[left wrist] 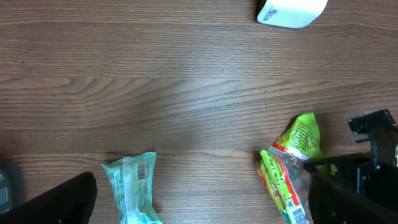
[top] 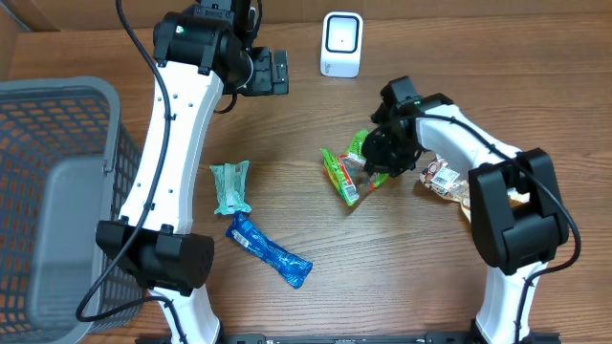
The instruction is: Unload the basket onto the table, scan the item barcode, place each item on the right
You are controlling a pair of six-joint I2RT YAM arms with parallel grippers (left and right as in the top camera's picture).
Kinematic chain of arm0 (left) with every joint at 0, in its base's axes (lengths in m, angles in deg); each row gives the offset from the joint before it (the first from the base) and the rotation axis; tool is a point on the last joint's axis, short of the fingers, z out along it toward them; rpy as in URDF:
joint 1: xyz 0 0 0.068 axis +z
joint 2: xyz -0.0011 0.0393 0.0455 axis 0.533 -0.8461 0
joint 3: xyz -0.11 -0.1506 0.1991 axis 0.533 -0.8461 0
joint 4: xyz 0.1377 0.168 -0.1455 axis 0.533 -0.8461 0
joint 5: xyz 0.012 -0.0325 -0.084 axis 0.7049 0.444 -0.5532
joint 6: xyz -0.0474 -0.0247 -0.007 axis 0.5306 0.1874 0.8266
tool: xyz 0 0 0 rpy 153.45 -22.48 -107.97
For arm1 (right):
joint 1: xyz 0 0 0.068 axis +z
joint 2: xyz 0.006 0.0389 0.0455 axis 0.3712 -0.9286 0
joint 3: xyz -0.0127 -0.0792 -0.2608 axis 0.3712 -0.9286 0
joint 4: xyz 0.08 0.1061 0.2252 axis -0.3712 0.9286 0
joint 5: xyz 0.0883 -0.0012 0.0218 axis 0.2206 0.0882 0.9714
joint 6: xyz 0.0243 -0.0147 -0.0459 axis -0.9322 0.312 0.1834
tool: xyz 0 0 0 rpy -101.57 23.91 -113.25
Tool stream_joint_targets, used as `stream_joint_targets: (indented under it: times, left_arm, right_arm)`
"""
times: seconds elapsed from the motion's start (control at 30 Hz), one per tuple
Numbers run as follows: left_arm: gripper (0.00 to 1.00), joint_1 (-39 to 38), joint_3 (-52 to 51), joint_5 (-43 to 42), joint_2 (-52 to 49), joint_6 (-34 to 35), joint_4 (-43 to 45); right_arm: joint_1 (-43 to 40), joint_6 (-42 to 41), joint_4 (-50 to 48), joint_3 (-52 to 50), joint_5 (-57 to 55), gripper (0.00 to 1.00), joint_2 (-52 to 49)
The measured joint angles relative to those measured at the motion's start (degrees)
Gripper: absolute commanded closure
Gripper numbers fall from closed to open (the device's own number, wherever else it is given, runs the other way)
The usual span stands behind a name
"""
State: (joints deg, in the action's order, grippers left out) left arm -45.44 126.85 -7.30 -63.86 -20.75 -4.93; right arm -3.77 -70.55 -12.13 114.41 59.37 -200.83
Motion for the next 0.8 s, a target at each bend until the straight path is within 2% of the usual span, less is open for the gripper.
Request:
stream_joint_targets:
  times: [0.23, 0.43, 0.8]
  left_arm:
    - [0.0, 0.0, 0.0, 0.02, 0.0, 0.0, 0.0]
    - [0.0, 0.0, 0.0, 0.02, 0.0, 0.0, 0.0]
    - [0.0, 0.0, 0.0, 0.02, 0.0, 0.0, 0.0]
  right_arm:
    - [-3.15, 2.19, -1.55, 0.0, 8.46, 0.96, 0.42]
    - [-4.55, 2.82, -1.97, 0.0, 12.81, 0.96, 4.72]
    - [-5.29, 4.35, -2.38, 0.0, 5.64, 0.96, 15.72]
